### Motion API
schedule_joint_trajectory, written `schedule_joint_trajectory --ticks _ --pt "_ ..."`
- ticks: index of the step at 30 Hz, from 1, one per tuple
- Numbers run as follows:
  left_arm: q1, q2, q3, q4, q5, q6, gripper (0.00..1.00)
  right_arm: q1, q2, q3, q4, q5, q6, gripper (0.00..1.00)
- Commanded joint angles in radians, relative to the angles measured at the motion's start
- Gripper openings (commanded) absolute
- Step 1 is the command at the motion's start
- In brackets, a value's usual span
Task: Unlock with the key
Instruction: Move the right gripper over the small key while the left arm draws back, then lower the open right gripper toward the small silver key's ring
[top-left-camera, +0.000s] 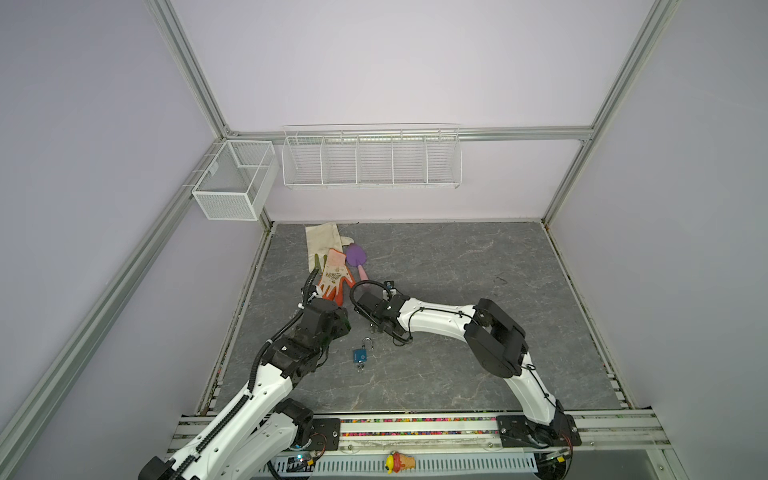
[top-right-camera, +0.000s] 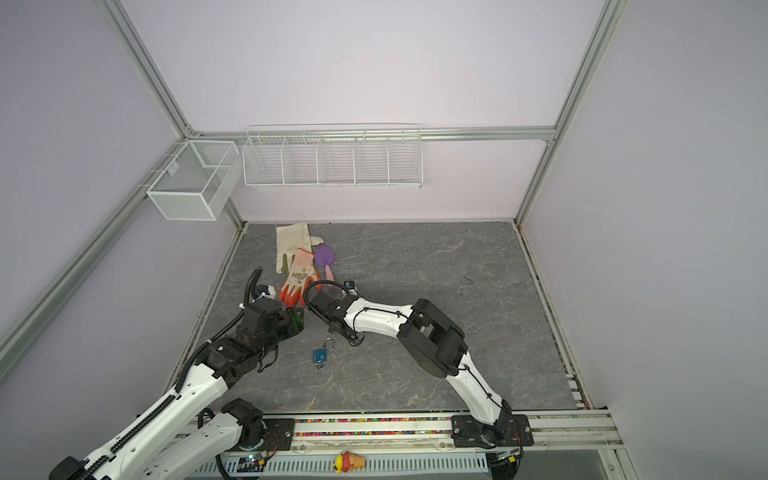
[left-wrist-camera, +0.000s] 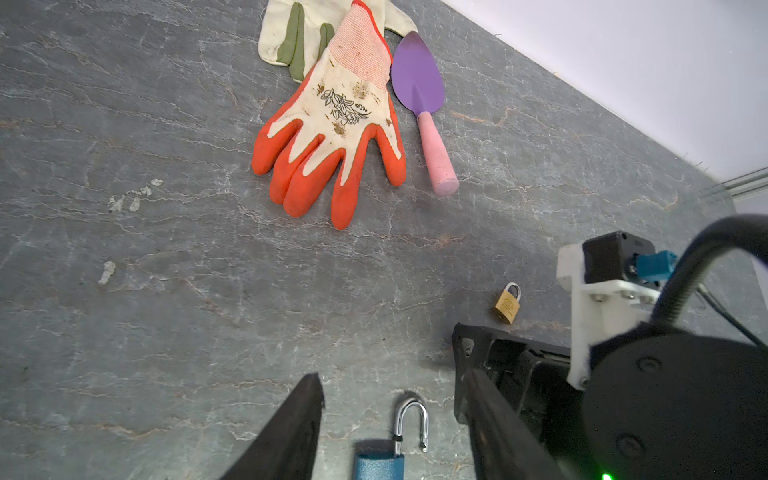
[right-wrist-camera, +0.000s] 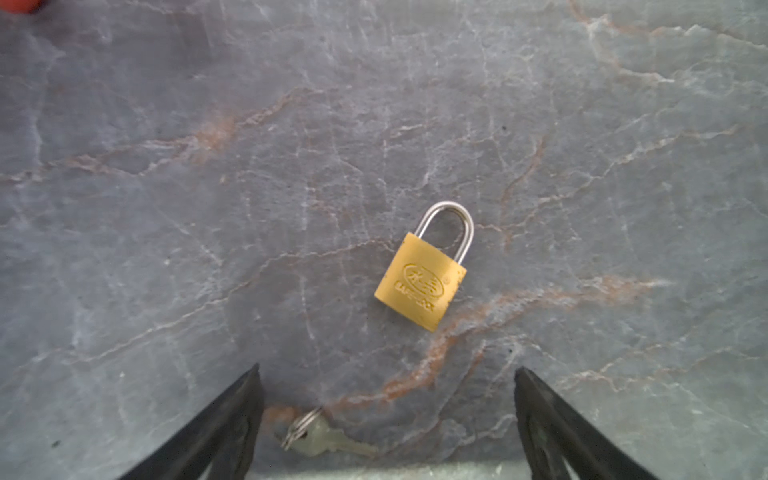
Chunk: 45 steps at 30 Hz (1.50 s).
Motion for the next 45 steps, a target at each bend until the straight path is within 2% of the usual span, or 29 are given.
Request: schedule_joint_trajectory --ticks 1,5,11,17,23,27,29,33,37,41,45 --pt "0.006 -0.006 -0.025 0.042 0.035 -0.025 0.55 0.006 0.009 -0.011 -0.051 0.025 0.017 0.95" --pt "0.006 0.002 -0.019 0.046 0.059 -0.023 0.55 0.007 -0.018 -0.058 -0.048 0.000 0.000 0.95" --pt "0.006 -0.007 -0.036 0.101 0.143 -0.023 0.54 0.006 -0.139 -0.204 0.003 -0.032 -0.043 0.94" --pt "0.005 -0.035 -0.058 0.135 0.177 -0.064 0.52 0.005 -0.278 -0.370 0.061 -0.108 -0.135 0.93" --pt "0.005 -0.062 -0.060 0.136 0.183 -0.075 0.52 0.006 -0.393 -0.447 0.079 -0.172 -0.236 0.89" --pt "0.004 -0.061 -0.058 0.131 0.159 -0.068 0.52 -0.006 -0.395 -0.413 0.086 -0.201 -0.240 0.88" --pt "0.006 -0.087 -0.046 0.108 0.149 -0.057 0.52 -0.017 -0.371 -0.383 0.071 -0.217 -0.200 0.86" --pt "0.006 -0.091 -0.035 0.101 0.144 -0.035 0.53 -0.018 -0.297 -0.295 0.003 -0.112 -0.096 0.89" --pt "0.005 -0.086 -0.024 0.100 0.129 -0.019 0.53 -0.022 -0.247 -0.249 0.026 -0.072 -0.050 0.90" --pt "0.006 -0.076 -0.022 0.113 0.124 -0.003 0.54 -0.025 -0.168 -0.152 -0.036 -0.014 -0.005 0.93" --pt "0.006 -0.040 -0.015 0.121 0.129 0.021 0.54 -0.031 -0.134 -0.133 -0.040 0.041 0.051 0.95"
